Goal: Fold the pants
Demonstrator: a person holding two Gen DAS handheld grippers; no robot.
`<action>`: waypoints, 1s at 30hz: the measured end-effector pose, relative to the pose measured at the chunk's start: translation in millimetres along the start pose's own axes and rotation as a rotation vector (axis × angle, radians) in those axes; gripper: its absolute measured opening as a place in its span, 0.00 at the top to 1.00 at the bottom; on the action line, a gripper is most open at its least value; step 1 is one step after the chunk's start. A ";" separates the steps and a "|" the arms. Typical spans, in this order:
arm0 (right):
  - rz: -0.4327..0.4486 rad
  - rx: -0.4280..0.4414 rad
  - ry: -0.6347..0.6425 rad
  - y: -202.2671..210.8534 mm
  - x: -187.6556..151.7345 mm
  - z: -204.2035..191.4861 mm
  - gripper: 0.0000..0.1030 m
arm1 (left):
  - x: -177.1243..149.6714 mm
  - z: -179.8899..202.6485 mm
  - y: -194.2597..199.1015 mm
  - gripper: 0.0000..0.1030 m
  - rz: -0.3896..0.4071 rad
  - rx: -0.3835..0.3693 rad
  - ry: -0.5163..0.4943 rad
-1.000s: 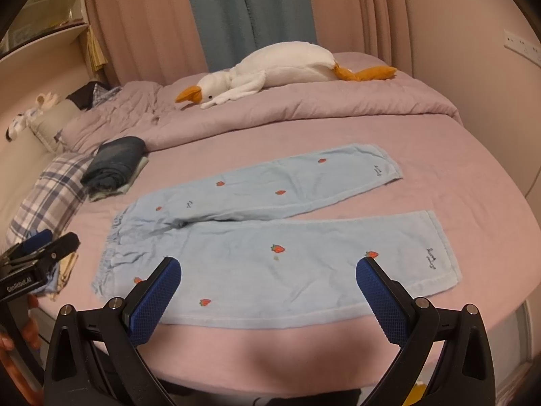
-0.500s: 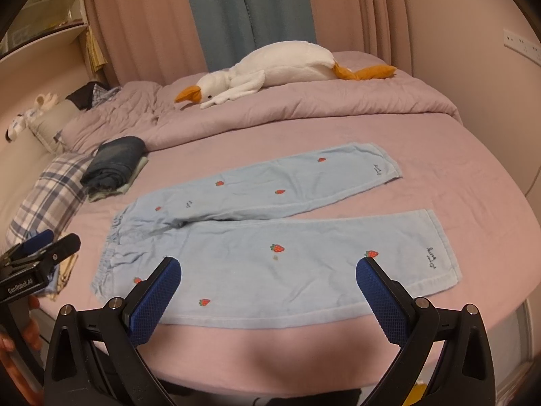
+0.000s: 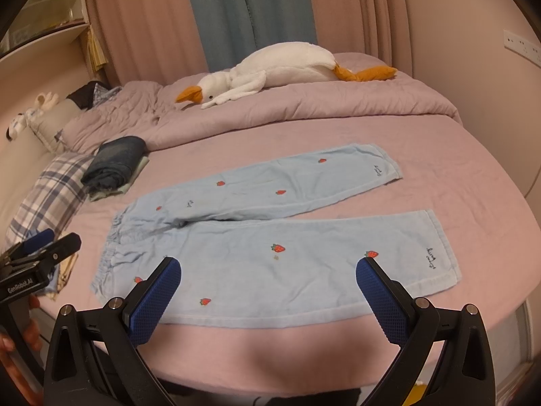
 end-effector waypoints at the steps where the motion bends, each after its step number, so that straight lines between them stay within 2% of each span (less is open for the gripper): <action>1: 0.000 0.001 -0.001 0.0 0.0 0.0 0.00 | -0.1 0.2 -0.1 0.01 0.000 -0.001 0.000; 4: -0.001 0.001 0.002 -0.1 0.0 -0.5 0.00 | -0.9 0.1 -1.4 0.01 -0.002 -0.022 0.011; 6: 0.001 0.006 0.001 0.1 -0.1 -0.4 0.00 | -3.0 -1.9 -4.9 0.00 -0.006 -0.096 0.052; 9: 0.023 0.028 0.025 -0.7 -2.0 -5.4 0.00 | -11.8 -18.2 -22.7 0.00 -0.032 -0.212 0.180; 13: 0.049 0.002 0.154 -17.5 -18.0 -25.5 0.00 | -42.6 -64.7 -54.1 0.01 -0.087 -0.188 0.369; 16: 0.025 -0.015 0.265 -39.7 -40.3 -46.5 0.00 | -76.2 -111.4 -70.9 0.01 -0.118 -0.150 0.526; 19: -0.003 0.006 0.379 -67.0 -69.1 -77.5 0.00 | -109.1 -151.5 -74.9 0.01 -0.116 -0.195 0.703; 21: -0.003 0.017 0.455 -78.7 -83.1 -97.0 0.05 | -123.8 -171.4 -71.3 0.01 -0.089 -0.206 0.788; 23: 0.029 0.034 0.543 -83.2 -96.7 -117.7 0.19 | -131.0 -181.1 -67.7 0.01 -0.061 -0.199 0.832; 27: 0.119 0.031 0.794 -90.9 -126.9 -156.7 0.27 | -132.7 -185.1 -70.9 0.01 -0.032 -0.229 0.869; 29: 0.171 0.042 0.908 -90.5 -144.2 -172.2 0.37 | -132.9 -185.3 -72.6 0.02 -0.001 -0.215 0.869; 30: 0.208 0.033 0.957 -89.7 -150.0 -176.5 0.39 | -130.6 -185.1 -73.5 0.02 0.012 -0.203 0.868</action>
Point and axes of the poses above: each gripper's, at about its wrist camera, not at the fingertips, and y roughly against the way its jaws point, z to its right, x to its top, the point moved 5 cm from there along -y, roughly the way its jaws point, and after that the axes turned 11 degrees about -x, right-handed, at the moved point
